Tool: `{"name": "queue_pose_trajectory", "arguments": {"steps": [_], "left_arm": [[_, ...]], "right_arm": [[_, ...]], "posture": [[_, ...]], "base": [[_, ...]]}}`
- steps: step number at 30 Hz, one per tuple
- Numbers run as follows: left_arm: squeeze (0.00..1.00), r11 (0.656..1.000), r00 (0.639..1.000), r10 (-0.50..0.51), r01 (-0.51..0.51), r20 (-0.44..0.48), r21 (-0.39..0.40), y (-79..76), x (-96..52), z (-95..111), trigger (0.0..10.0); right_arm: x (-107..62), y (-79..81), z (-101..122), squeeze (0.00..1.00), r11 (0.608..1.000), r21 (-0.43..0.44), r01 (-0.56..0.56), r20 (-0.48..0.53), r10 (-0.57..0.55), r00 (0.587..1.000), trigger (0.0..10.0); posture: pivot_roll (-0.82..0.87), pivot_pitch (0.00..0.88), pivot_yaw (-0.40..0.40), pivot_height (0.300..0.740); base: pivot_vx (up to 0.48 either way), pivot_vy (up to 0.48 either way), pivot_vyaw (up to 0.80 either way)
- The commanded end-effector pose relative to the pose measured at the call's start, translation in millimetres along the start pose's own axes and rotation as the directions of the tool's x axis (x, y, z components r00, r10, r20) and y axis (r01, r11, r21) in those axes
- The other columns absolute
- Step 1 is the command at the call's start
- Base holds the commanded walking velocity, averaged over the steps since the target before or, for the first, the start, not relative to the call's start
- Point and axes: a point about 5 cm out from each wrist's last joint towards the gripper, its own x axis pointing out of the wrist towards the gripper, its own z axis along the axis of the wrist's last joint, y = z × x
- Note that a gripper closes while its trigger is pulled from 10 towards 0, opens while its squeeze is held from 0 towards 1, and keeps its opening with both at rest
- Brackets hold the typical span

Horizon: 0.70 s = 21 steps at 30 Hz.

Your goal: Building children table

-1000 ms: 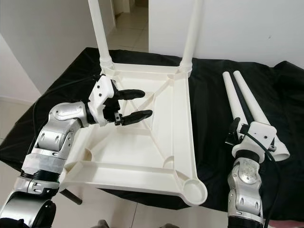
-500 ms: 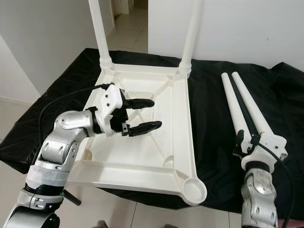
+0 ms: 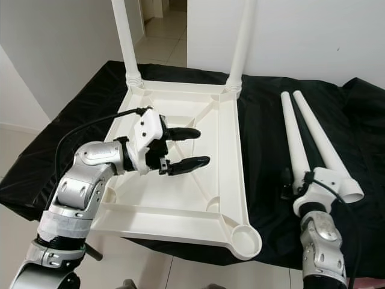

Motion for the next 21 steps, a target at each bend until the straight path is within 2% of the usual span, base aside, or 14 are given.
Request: {"name": "queue_pose_trajectory", "arguments": {"steps": [1, 12, 13, 14, 15, 16, 17, 19, 20, 21], "left_arm": [[0.00, 0.967, 0.967, 0.256, -0.256, -0.009, -0.003, 13.6, -3.5, 0.4, 10.0], [0.00, 0.962, 0.962, 0.272, -0.272, -0.003, -0.006, 15.1, -2.6, 1.9, 10.0], [0.00, 0.962, 0.962, 0.273, -0.273, -0.004, -0.005, 15.7, -2.3, 2.0, 10.0], [0.00, 0.962, 0.962, 0.273, -0.273, -0.004, -0.005, 15.7, -2.3, 2.0, 10.0], [0.00, 0.962, 0.962, 0.275, -0.275, -0.004, -0.003, 16.2, -2.2, 2.2, 10.0], [0.00, 0.962, 0.962, 0.275, -0.275, -0.004, -0.003, 16.2, -2.2, 2.2, 10.0], [0.00, 0.961, 0.961, 0.278, -0.278, -0.004, -0.003, 17.0, -2.3, 2.9, 10.0], [0.00, 0.961, 0.961, 0.278, -0.278, -0.004, -0.003, 17.0, -2.3, 2.9, 10.0], [0.00, 0.959, 0.959, 0.283, -0.283, -0.006, 0.001, 17.8, -2.7, 2.9, 10.0], [0.00, 0.959, 0.959, 0.283, -0.283, -0.006, 0.001, 17.8, -2.7, 2.9, 10.0]], "right_arm": [[0.7, 4.9, -4.1, 0.00, 1.000, 0.014, -0.017, -0.005, 0.017, 1.000, 10.0], [2.5, 8.4, -11.0, 0.00, 0.999, 0.026, -0.029, -0.016, 0.029, 0.999, 10.0], [3.9, 10.2, -11.7, 0.00, 0.999, 0.039, -0.034, -0.018, 0.035, 0.999, 8.2], [3.9, 10.2, -11.7, 0.00, 0.999, 0.039, -0.034, -0.018, 0.035, 0.999, 8.2], [5.1, 12.8, -13.0, 0.00, 0.998, 0.048, -0.044, -0.023, 0.046, 0.999, 2.2], [5.1, 12.8, -13.0, 0.00, 0.998, 0.048, -0.044, -0.023, 0.046, 0.999, 2.2], [5.0, 17.9, -16.1, 0.00, 0.996, 0.067, -0.062, -0.032, 0.064, 0.997, 0.0], [5.0, 17.9, -16.1, 0.00, 0.996, 0.067, -0.062, -0.032, 0.064, 0.997, 0.0], [4.1, 24.5, -21.5, 0.00, 0.994, 0.088, -0.071, -0.049, 0.076, 0.996, 0.0], [4.1, 24.5, -21.5, 0.00, 0.994, 0.088, -0.071, -0.049, 0.076, 0.996, 0.0]], "posture": [[-0.10, 0.000, -0.005, 0.740], [-0.10, 0.000, -0.005, 0.740], [-0.10, 0.000, -0.005, 0.740], [-0.10, 0.000, -0.005, 0.740], [-0.10, 0.000, -0.008, 0.740], [-0.10, 0.000, -0.008, 0.740], [-0.10, 0.000, -0.011, 0.740], [-0.10, 0.000, -0.011, 0.740], [-0.09, 0.000, -0.013, 0.740], [-0.09, 0.000, -0.013, 0.740]], "base": [[0.000, 0.000, 0.00], [0.000, 0.000, 0.00], [0.000, 0.000, 0.00], [0.000, 0.000, 0.00], [0.000, 0.000, 0.00], [0.000, 0.000, 0.00], [0.000, 0.000, 0.00], [0.000, 0.000, 0.00], [0.000, 0.000, 0.00], [0.000, 0.000, 0.00]]}}
